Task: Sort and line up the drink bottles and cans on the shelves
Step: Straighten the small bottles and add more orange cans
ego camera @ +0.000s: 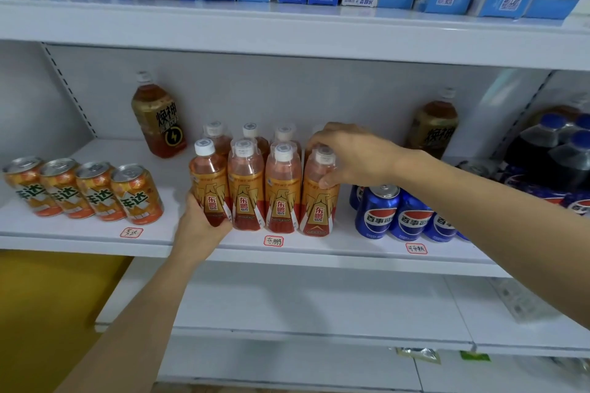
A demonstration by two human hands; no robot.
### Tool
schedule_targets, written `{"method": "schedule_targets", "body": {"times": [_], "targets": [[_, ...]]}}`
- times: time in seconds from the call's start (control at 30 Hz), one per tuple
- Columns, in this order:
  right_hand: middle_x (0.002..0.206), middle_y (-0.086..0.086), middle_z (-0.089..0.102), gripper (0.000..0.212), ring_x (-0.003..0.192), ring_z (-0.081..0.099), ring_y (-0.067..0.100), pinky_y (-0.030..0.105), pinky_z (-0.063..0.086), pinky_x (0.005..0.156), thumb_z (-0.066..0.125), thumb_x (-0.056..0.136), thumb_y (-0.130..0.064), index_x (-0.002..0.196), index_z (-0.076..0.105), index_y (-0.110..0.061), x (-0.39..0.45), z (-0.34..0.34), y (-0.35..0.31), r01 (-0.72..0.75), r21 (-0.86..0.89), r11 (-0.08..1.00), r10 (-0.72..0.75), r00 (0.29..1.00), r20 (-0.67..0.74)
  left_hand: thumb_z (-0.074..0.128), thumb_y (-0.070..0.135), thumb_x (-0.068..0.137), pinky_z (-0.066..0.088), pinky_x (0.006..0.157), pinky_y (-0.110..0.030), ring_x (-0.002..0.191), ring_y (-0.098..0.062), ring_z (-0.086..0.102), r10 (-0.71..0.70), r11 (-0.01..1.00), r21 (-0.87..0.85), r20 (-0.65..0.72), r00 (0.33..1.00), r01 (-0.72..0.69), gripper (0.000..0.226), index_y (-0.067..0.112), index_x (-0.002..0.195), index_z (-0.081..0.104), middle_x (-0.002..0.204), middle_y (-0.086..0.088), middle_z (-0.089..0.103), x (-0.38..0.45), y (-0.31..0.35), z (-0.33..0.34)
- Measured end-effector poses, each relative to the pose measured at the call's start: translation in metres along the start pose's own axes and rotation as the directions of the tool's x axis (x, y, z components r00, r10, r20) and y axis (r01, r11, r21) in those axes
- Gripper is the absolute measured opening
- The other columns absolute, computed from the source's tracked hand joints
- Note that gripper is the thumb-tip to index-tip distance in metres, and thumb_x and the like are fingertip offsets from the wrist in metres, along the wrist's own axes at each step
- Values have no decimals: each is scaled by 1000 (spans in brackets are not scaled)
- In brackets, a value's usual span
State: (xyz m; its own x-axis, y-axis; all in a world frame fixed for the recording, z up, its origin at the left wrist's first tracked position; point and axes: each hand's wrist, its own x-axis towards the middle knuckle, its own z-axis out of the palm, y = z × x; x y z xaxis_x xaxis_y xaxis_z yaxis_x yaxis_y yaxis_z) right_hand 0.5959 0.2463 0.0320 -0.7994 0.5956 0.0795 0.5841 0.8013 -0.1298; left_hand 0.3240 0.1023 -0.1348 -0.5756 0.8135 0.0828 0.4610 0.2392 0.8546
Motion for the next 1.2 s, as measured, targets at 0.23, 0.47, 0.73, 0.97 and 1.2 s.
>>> {"method": "schedule_targets", "body": {"times": [0.23, 0.47, 0.73, 0.97, 1.2], "targets": [[124, -5, 57, 59, 104, 59, 15, 39, 55, 85, 66, 87, -62, 135, 51, -34, -14, 0, 4, 52, -3, 999, -52, 985, -164, 79, 8, 86, 35, 119, -48, 143, -14, 42, 22, 970, -236, -128, 992, -52, 97, 26, 160, 18, 160, 0, 40, -20, 17, -10], [126, 1, 57, 49, 102, 57, 16, 37, 53, 86, 55, 97, -57, 134, 54, -26, -36, -27, 37, -24, -74, 997, 6, 972, -236, 61, 13, 82, 33, 112, -19, 129, -19, 49, 687, 726, 228, -202, 698, -648, 51, 4, 132, 61, 135, -10, 54, -49, 105, -20], [124, 2, 60, 40, 106, 59, 21, 43, 52, 92, 62, 96, -45, 130, 58, -25, -116, -54, 87, -216, -102, 971, 185, 951, -249, 56, 12, 85, 41, 105, -20, 111, -19, 59, 919, 350, 43, 181, 352, -936, 36, 4, 118, 69, 120, -6, 64, -56, 206, 55], [121, 2, 65, 37, 109, 61, 23, 39, 53, 88, 61, 96, -40, 130, 61, -24, -221, -83, 140, -393, -162, 905, 334, 893, -301, 57, 21, 92, 49, 103, -36, 121, -11, 55, 874, 328, -186, 431, 223, -926, 39, 16, 130, 62, 130, 6, 60, -68, 290, 172], [105, -3, 65, 28, 89, 60, 15, 34, 52, 80, 60, 98, -37, 123, 64, -24, -327, -114, 226, -455, -116, 883, 359, 813, -458, 60, 20, 93, 46, 104, -23, 120, 0, 55, 887, 373, -285, 388, 249, -883, 39, 22, 132, 63, 129, 12, 61, -99, 346, 275]]}}
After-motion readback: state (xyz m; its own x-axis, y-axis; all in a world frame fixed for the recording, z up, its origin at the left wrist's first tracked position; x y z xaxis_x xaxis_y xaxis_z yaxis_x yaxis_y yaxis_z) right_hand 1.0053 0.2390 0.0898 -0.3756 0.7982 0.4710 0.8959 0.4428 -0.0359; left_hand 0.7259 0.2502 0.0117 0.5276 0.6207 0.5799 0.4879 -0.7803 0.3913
